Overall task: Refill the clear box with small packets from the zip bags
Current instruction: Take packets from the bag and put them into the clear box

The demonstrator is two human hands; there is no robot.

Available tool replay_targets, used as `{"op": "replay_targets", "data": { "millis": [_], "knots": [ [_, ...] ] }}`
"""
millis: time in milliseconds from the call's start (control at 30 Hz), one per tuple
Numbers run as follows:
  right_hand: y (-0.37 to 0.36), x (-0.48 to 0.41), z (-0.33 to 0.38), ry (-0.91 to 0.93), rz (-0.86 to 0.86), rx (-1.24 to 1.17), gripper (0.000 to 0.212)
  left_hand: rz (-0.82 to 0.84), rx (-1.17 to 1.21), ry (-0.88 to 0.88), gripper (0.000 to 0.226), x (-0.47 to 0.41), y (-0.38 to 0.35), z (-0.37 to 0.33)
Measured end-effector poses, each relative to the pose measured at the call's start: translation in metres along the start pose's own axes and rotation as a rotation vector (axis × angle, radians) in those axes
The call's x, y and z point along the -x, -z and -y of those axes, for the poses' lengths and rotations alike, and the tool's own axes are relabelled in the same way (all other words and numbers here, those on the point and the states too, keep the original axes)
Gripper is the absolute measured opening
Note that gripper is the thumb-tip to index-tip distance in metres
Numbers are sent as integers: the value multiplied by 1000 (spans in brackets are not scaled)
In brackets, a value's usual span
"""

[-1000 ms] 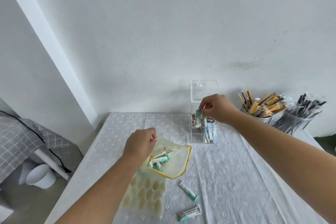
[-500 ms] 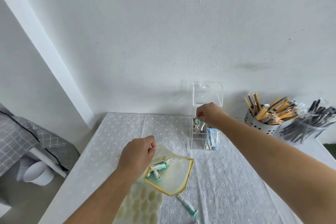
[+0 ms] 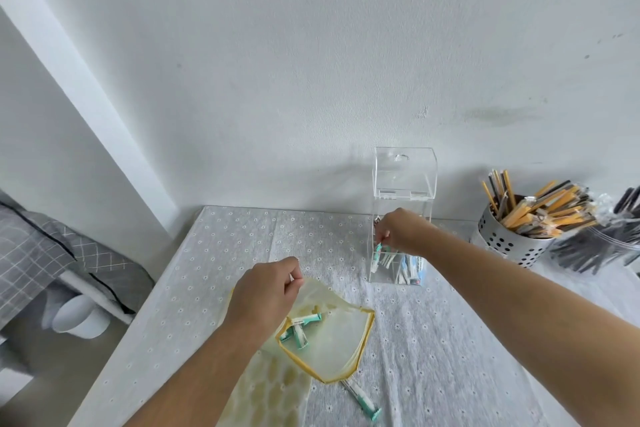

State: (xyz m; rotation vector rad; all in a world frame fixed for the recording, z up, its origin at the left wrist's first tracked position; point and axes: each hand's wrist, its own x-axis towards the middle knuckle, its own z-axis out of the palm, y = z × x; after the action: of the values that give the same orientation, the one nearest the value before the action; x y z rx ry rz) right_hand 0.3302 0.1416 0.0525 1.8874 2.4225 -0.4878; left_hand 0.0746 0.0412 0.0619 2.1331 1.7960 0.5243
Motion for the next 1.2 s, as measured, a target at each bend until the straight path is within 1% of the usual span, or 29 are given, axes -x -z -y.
{"op": "replay_targets", "data": {
  "millis": [100,167,267,400,567,667,767,867,967,1033,1100,1200],
  "knots": [
    [-3,-1,-2,-15,-14,58,20,7,0,6,8,-1,0,-1],
    [-4,-2,-4,-22,-19,80,18,12,-4,11,8,-2,-1,-2],
    [-4,-3,-7,-37,-32,82,16,12,0,8,9,-4,-2,-3],
    [-2,-3,-8,-57,-56,52,20,16,-2,3,9,-5,-4,-4],
    [13,14,0,-50,-117,-88,16,8,1,5,8,-4,-1,-6],
    [17,36,18,-24,-195,-275,12,-7,12,20,9,-3,2,-7],
    [10,64,47,63,-206,-430,8,-19,32,24,9,1,3,-8],
    [-6,89,83,184,-117,-494,8,-27,37,17,10,6,3,-8],
    [-35,93,111,251,-4,-450,16,-41,39,6,9,12,3,-8],
    [-58,85,125,222,89,-339,25,-46,37,-10,9,16,2,-7],
    [-75,74,137,152,193,-204,33,-40,28,-35,9,20,1,-7],
    [-89,57,156,95,320,-103,31,-55,40,-48,9,23,2,-8]
  ]
}}
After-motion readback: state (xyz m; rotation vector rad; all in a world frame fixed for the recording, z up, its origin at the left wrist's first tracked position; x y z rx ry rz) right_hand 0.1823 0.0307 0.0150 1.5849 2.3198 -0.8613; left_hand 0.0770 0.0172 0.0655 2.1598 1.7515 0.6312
